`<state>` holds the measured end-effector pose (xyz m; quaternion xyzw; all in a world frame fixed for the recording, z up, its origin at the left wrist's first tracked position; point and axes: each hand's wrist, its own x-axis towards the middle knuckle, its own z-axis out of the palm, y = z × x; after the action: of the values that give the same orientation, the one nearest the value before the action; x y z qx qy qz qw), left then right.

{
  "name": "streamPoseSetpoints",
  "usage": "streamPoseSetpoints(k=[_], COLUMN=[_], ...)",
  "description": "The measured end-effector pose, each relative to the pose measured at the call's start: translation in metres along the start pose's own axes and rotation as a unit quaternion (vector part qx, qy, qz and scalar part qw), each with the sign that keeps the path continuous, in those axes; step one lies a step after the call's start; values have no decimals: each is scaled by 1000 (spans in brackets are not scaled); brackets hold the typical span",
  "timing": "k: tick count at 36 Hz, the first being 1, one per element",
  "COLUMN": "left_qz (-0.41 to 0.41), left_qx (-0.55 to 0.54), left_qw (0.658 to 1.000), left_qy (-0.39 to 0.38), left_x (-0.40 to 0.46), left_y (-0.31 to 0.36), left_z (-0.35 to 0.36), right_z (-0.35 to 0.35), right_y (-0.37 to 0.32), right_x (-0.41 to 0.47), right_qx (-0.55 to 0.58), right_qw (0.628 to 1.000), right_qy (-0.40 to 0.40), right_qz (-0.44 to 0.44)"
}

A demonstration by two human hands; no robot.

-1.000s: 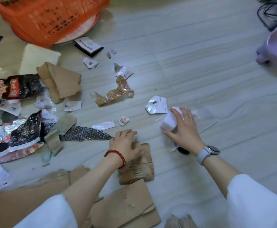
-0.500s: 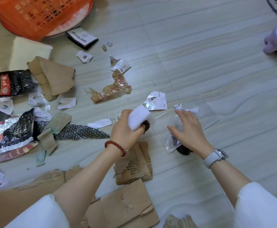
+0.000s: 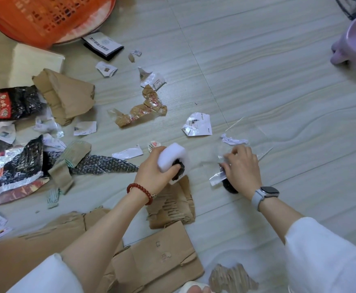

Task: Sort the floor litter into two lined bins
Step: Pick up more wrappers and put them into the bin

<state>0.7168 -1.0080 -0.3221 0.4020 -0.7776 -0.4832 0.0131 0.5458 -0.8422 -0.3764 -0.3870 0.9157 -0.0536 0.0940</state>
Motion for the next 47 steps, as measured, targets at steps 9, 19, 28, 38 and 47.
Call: streamPoseSetpoints(k=[9, 19, 28, 38, 47], left_qz=[-2, -28, -116, -156, -148], left_qx=[10, -64, -282, -469, -391], left_qw=[1000, 997, 952, 869, 904], left_qy=[-5, -16, 4, 12, 93], left_x=[-9, -13, -10, -16, -9], left_y=[-8, -11, -3, -17, -25], left_z=[0, 0, 10, 3, -21], right_z=[-2, -10, -23, -20, -34], right_y=[3, -19, -83, -123, -82], right_x=[8, -2, -16, -22, -14], right_qx=[-39, 99, 494, 452, 461], right_qw=[988, 991, 861, 888, 864], right_qy=[-131, 80, 31, -24, 129], right_qz=[-70, 32, 119, 78, 155])
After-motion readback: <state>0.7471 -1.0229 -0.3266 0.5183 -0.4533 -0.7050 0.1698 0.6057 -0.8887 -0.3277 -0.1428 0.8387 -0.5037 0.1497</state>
